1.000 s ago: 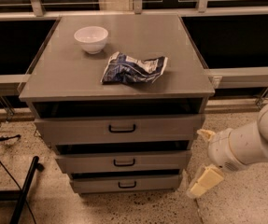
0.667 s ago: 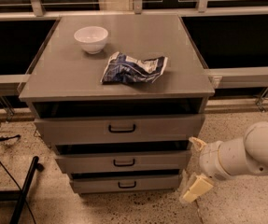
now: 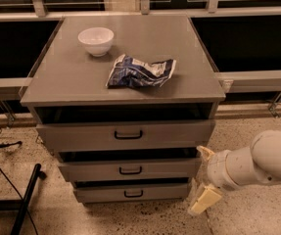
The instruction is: Open middle drawer
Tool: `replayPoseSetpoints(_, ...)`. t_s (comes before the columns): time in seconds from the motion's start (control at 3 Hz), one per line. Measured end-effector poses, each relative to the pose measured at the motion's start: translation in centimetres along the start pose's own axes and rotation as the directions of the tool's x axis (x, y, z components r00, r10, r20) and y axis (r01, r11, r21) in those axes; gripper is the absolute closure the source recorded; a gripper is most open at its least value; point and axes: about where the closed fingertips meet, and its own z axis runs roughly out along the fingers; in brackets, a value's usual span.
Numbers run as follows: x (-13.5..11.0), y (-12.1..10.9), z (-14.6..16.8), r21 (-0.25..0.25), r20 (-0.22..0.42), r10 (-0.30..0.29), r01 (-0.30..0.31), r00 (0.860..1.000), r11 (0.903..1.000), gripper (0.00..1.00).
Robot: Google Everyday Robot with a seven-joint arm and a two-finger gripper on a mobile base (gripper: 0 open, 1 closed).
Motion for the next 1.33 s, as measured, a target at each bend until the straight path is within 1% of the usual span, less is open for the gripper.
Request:
replayPoseSetpoints(0.33, 2.2, 0.4, 4.2, -0.012, -0.031, -0.016, 0.016, 0.999, 0.9998, 0.0)
replayPoseSetpoints(0.67, 3.2, 0.2, 7.3, -0.007, -0.043, -0.031, 0.031, 0.999, 0.9995, 0.0)
replayPoseSetpoints(1.0, 4.4, -0.9, 15.0, 0.028, -0.01, -0.076, 0.076, 0.997, 0.9967, 0.0)
replayPoseSetpoints(1.33, 4.4, -1.0, 15.0, 0.028, -0.01, -0.076, 0.076, 0.997, 0.9967, 0.0)
